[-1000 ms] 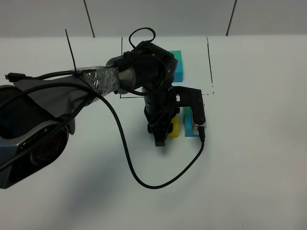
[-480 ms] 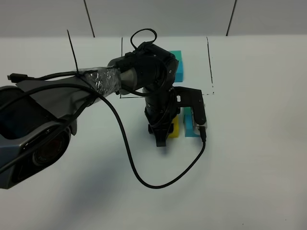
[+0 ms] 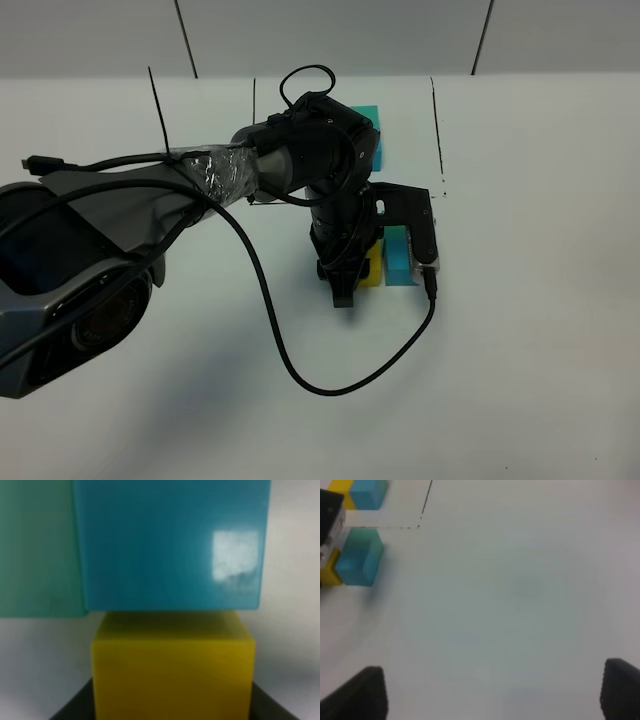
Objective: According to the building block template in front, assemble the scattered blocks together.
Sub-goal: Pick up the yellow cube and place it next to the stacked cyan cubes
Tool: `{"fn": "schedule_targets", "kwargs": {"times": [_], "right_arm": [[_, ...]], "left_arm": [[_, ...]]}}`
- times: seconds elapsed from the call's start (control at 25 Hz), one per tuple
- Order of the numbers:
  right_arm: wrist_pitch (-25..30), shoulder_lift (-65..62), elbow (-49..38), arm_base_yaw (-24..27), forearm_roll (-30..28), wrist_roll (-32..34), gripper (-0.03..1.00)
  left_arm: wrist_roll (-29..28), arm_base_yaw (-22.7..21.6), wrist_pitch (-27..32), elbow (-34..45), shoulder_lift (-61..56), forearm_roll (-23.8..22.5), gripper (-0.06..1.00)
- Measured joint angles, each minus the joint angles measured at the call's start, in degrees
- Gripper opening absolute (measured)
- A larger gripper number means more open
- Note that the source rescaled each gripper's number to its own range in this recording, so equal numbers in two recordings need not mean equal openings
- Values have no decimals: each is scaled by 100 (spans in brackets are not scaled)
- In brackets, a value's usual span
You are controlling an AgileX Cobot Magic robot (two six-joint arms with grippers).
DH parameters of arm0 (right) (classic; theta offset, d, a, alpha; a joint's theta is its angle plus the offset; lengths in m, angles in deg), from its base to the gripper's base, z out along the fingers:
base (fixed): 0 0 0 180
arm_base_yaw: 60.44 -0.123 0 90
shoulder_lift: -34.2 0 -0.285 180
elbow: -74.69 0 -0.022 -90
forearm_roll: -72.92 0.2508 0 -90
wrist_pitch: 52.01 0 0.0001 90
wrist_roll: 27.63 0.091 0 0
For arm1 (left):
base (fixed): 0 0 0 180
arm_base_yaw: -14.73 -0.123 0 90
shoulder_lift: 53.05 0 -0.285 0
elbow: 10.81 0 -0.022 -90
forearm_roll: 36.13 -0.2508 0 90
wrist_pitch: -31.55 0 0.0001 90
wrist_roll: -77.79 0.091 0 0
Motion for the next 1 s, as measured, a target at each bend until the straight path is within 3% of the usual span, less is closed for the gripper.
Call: {"fn": "schedule_targets", "kwargs": {"times": [1.0], "right_arm": [[0,0,0,0,0,0,73]], "left_arm": [[0,4,-145,0,0,43,1]]}}
